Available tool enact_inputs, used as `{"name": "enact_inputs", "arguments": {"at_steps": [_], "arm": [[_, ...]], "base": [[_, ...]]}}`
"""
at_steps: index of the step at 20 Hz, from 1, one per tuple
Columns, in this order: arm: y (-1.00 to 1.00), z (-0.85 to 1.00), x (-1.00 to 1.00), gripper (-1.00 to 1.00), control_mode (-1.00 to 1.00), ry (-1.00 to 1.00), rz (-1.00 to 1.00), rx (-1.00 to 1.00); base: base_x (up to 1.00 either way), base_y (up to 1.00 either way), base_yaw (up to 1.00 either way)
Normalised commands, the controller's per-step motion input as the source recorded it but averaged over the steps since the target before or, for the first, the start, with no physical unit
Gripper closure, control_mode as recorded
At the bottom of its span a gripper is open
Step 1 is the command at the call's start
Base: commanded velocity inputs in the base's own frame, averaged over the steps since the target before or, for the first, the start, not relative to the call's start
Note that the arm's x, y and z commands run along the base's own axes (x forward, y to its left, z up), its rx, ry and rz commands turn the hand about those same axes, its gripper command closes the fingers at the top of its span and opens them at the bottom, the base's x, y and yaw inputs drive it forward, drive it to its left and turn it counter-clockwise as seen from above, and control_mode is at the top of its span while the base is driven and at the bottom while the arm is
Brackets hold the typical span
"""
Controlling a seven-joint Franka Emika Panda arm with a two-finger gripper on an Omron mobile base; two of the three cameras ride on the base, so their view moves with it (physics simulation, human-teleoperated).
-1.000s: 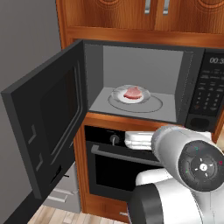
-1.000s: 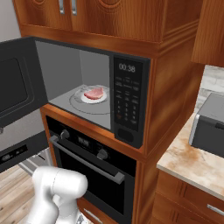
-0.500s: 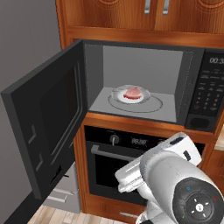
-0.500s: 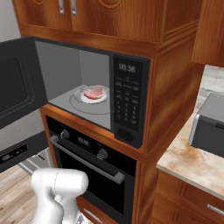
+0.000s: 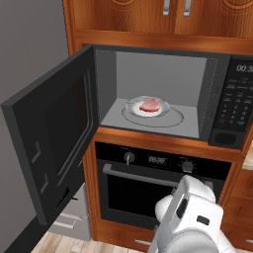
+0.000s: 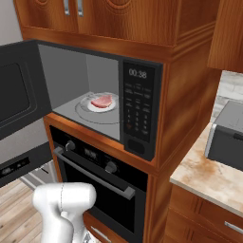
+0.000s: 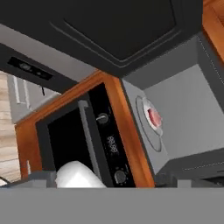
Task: Transport the steak from the fridge to the microwave and turn on the microwave.
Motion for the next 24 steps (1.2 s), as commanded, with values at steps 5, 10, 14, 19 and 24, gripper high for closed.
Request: {"name": "enact_inputs", "arguments": {"at_steps": [5,10,14,19,24], "arm": [[0.38,-0.03,-0.59,-1.00,-1.00,-0.41,0.17,-0.45],[0.37,0.00,-0.41,-1.00,-1.00,-0.40,0.01,-0.31],[0.21,0.00,0.16,-1.00,-1.00,-0.24,-0.03,-0.14],[0.18,0.00,0.62,-1.00,-1.00,-0.18,-0.09,-0.07],[0.38,0.00,0.22,-1.00,-1.00,-0.17,-0.03,-0.09]], "base": [[0.00,0.00,0.00],[0.00,0.00,0.00],[0.00,0.00,0.00],[0.00,0.00,0.00],[0.00,0.00,0.00]]}}
